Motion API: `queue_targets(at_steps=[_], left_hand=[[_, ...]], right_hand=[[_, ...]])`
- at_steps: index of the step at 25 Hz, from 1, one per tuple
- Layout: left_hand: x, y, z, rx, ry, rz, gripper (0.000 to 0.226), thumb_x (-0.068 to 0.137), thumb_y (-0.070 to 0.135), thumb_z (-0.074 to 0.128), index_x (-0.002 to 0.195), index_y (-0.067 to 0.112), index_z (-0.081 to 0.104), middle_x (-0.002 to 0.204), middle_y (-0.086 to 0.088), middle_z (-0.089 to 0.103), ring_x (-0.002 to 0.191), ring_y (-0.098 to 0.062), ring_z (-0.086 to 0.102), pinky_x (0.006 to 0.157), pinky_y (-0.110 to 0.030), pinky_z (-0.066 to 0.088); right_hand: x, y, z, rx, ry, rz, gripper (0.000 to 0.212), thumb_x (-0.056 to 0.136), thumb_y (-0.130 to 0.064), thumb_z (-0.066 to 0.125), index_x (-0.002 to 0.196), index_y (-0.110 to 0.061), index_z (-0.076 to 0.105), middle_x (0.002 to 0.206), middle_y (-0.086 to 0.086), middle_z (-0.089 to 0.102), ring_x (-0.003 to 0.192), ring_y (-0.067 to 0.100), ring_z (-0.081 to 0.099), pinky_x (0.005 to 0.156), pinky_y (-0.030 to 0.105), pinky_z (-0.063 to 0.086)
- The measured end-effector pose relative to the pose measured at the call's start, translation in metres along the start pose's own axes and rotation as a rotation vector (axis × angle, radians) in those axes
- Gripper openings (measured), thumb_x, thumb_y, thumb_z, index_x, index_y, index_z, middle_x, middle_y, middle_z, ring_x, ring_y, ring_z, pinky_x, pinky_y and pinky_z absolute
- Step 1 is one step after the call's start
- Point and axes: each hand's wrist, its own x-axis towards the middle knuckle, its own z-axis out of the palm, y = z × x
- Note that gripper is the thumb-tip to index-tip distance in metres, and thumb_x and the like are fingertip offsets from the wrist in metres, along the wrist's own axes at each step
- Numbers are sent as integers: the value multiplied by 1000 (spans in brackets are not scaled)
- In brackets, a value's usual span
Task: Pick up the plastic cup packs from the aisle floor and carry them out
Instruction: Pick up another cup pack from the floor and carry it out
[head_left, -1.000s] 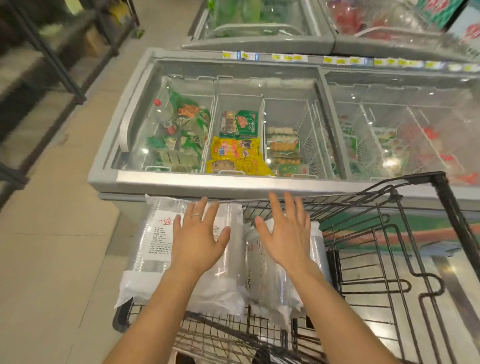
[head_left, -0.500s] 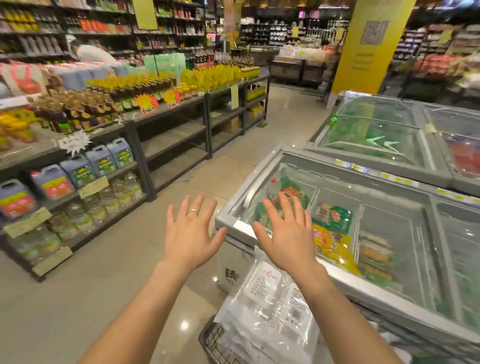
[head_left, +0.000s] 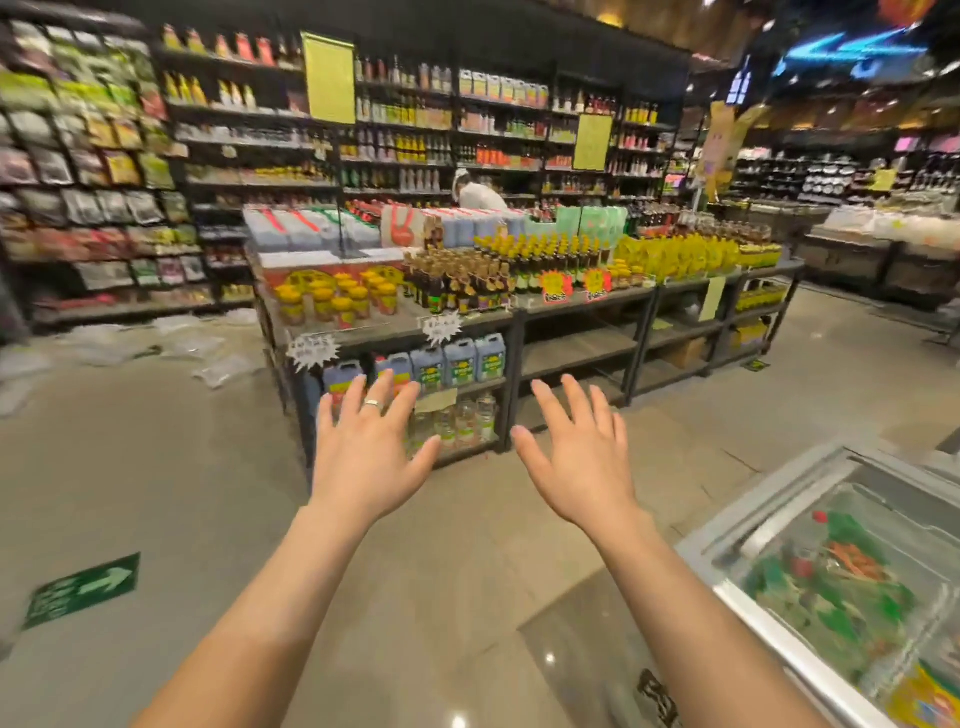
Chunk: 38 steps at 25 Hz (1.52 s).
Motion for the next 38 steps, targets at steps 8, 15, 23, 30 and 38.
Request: queue_targets(at_steps=[8,15,23,30,38], left_hand=[[-23,-165,-47,177,47,-296,70,90,66,34,151,33,30,161,-2,24,149,-28,14,118,-54,14],[-5,-255,-46,277,46,-438,70,92,65,36,153,34,25,163,0,19,150,-26,10,119,-52,10],[120,-354,1,335,40,-513,71,91,68,33,154,35,22,163,1,18,151,-24,8,120,-52,7],[243,-435,45,368,45,-561,77,85,71,23,153,35,23,162,2,20,150,-23,11,120,-52,7],[325,-523,94,337,27,-585,72,92,69,31,154,35,20,164,1,14,151,-23,6,120,-50,4]], right_hand=[[60,-166,57,114,-42,-296,64,96,-61,34,154,-38,17,164,0,11,150,26,5,120,46,10],[114,-265,112,213,-80,-454,65,96,-60,36,154,-37,18,164,0,12,150,28,6,119,47,11],[269,-338,189,224,-60,-524,67,95,-62,34,154,-37,15,164,2,10,150,30,4,119,45,9],[410,-399,250,236,-66,-561,68,93,-64,29,154,-36,16,164,2,10,150,28,5,118,46,10],[511,-460,312,247,-77,-568,68,94,-63,34,154,-39,10,164,-1,7,150,28,2,119,47,7]])
